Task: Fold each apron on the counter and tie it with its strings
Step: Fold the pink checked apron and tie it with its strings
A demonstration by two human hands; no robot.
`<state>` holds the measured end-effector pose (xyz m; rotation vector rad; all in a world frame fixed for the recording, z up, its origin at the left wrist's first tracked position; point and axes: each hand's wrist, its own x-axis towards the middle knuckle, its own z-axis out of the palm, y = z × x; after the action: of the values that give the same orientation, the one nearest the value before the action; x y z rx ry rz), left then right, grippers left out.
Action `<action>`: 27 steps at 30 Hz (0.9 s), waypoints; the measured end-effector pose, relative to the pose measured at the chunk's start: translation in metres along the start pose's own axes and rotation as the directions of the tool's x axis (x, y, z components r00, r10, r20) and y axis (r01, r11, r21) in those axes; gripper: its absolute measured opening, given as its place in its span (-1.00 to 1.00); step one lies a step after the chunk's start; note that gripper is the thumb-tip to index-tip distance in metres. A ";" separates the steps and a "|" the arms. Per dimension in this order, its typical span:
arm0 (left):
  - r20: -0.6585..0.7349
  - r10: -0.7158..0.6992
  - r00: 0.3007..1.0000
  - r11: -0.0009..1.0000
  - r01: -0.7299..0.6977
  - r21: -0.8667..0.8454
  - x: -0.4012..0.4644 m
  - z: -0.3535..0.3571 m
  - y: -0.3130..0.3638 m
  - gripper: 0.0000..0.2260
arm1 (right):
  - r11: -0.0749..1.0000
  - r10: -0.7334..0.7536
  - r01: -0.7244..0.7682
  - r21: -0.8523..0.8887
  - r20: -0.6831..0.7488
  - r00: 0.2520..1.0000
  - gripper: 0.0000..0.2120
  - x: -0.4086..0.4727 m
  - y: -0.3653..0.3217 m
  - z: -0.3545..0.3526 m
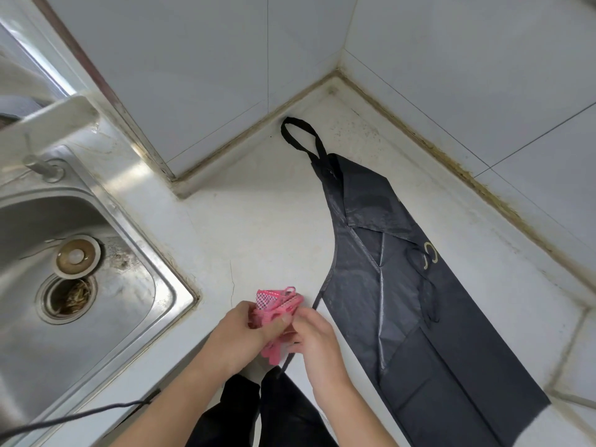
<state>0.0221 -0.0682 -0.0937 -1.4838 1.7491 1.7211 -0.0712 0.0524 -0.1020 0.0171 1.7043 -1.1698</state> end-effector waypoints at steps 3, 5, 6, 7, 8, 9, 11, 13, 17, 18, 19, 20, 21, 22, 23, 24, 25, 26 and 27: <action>0.034 0.040 0.999 0.992 -0.036 -0.123 -0.005 -0.009 0.006 -0.74 | 0.985 -0.147 0.158 -0.073 0.140 0.979 -0.62 -0.012 -0.017 -0.004; 0.017 0.059 0.998 0.956 -0.051 -0.288 -0.014 -0.018 0.011 -0.74 | 0.967 -0.218 0.228 -0.118 0.093 0.972 -0.52 -0.016 -0.024 -0.006; 0.012 0.051 0.999 0.908 -0.042 -0.417 -0.020 -0.022 0.015 -0.72 | 0.961 -0.232 0.237 -0.143 0.051 0.971 -0.51 -0.018 -0.031 -0.006; 0.018 0.039 0.999 0.842 -0.024 -0.539 -0.023 -0.022 0.017 -0.72 | 0.960 -0.233 0.236 -0.152 0.037 0.972 -0.55 -0.020 -0.034 -0.007; 0.005 0.041 0.999 0.782 -0.029 -0.622 -0.029 -0.026 0.022 -0.72 | 0.961 -0.223 0.236 -0.143 0.101 0.969 -0.61 -0.022 -0.042 -0.005; -0.017 0.051 0.999 0.747 -0.049 -0.663 -0.034 -0.029 0.026 -0.73 | 0.961 -0.203 0.238 -0.143 0.220 0.954 -0.64 -0.026 -0.047 -0.003; -0.100 0.063 0.993 0.728 -0.114 -0.676 -0.045 -0.037 0.035 -0.73 | 0.943 -0.154 0.254 -0.215 0.396 0.905 -0.60 -0.036 -0.061 0.006; -0.199 0.069 0.977 0.713 -0.188 -0.676 -0.059 -0.049 0.041 -0.68 | 0.903 -0.163 0.304 -0.304 0.412 0.896 -0.59 -0.047 -0.073 0.016; -0.331 0.070 0.941 0.652 -0.294 -0.699 -0.088 -0.082 0.042 -0.68 | 0.817 -0.311 0.421 -0.393 0.315 0.897 -0.91 -0.059 -0.092 0.031; -0.357 0.057 0.932 0.635 -0.310 -0.707 -0.097 -0.092 0.039 -0.69 | 0.787 -0.350 0.467 -0.404 0.331 0.876 -0.85 -0.063 -0.097 0.034; -0.396 0.046 0.917 0.615 -0.338 -0.712 -0.109 -0.107 0.032 -0.71 | 0.777 -0.360 0.495 -0.389 0.371 0.856 -0.80 -0.070 -0.106 0.042; -0.426 0.034 0.904 0.599 -0.360 -0.716 -0.117 -0.119 0.025 -0.72 | 0.801 -0.352 0.496 -0.336 0.406 0.843 -0.75 -0.078 -0.116 0.047; -0.459 0.021 0.888 0.581 -0.384 -0.718 -0.124 -0.131 0.018 -0.73 | 0.836 -0.343 0.489 -0.249 0.460 0.819 -0.72 -0.087 -0.126 0.053; -0.487 0.001 0.873 0.560 -0.404 -0.723 -0.131 -0.143 0.010 -0.74 | 0.859 -0.348 0.486 -0.163 0.509 0.787 -0.69 -0.097 -0.137 0.060; -0.510 -0.025 0.860 0.538 -0.418 -0.731 -0.138 -0.156 0.000 -0.74 | 0.871 -0.367 0.485 -0.074 0.557 0.745 -0.68 -0.107 -0.146 0.067; -0.524 -0.042 0.851 0.513 -0.432 -0.742 -0.148 -0.171 -0.013 -0.74 | 0.868 -0.388 0.497 -0.013 0.608 0.693 -0.68 -0.122 -0.157 0.083; -0.519 -0.051 0.853 0.502 -0.428 -0.752 -0.152 -0.180 -0.023 -0.74 | 0.867 -0.409 0.495 0.058 0.649 0.641 -0.67 -0.134 -0.165 0.093; -0.513 -0.062 0.856 0.491 -0.421 -0.763 -0.157 -0.192 -0.036 -0.74 | 0.868 -0.419 0.482 0.115 0.690 0.590 -0.67 -0.148 -0.174 0.108; -0.501 -0.074 0.862 0.477 -0.410 -0.777 -0.162 -0.203 -0.047 -0.74 | 0.868 -0.434 0.461 0.182 0.730 0.529 -0.66 -0.162 -0.182 0.123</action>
<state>0.2201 -0.1572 0.0560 -2.3621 1.1765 2.8149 0.0024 -0.0501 0.1403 -0.8853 0.9630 -1.2604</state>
